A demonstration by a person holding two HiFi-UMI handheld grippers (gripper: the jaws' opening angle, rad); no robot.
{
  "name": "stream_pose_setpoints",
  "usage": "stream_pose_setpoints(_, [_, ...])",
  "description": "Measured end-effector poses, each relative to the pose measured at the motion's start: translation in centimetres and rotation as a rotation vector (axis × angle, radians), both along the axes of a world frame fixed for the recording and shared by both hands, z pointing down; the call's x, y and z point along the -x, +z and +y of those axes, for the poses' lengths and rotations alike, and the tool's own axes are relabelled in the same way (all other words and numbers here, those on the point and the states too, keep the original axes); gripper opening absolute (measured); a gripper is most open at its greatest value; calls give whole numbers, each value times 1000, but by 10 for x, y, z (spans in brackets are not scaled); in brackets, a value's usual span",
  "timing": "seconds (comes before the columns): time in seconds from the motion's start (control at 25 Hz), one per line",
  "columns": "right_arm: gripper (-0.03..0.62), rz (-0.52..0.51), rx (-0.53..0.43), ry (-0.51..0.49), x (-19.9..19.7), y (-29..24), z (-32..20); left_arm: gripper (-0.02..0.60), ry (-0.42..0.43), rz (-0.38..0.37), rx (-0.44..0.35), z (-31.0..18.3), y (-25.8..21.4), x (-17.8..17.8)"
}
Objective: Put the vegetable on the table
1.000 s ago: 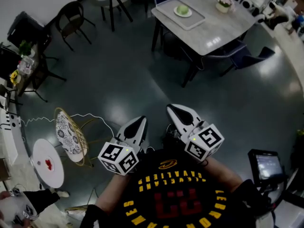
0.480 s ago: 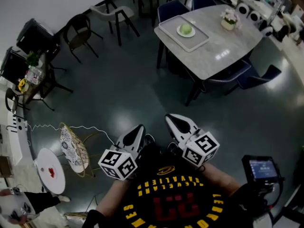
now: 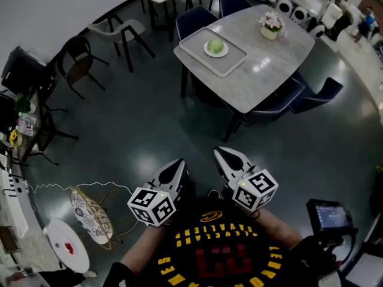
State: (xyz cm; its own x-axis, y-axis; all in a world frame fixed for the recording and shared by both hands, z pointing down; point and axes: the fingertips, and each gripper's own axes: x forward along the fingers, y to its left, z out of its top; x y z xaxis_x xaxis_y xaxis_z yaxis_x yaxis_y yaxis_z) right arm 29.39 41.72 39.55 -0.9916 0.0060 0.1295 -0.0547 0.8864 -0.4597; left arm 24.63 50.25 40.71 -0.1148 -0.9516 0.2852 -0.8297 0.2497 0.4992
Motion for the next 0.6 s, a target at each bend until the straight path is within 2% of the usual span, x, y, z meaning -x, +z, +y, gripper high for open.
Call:
stream_pose_setpoints(0.2, [5, 39, -3, 52, 54, -2, -23, 0, 30, 35, -36, -21, -6, 60])
stream_pose_setpoints(0.36, [5, 76, -51, 56, 99, -6, -29, 0, 21, 19, -56, -32, -14, 114])
stream_pose_setpoints(0.6, [5, 129, -45, 67, 152, 0, -32, 0, 79, 55, -59, -49, -6, 164])
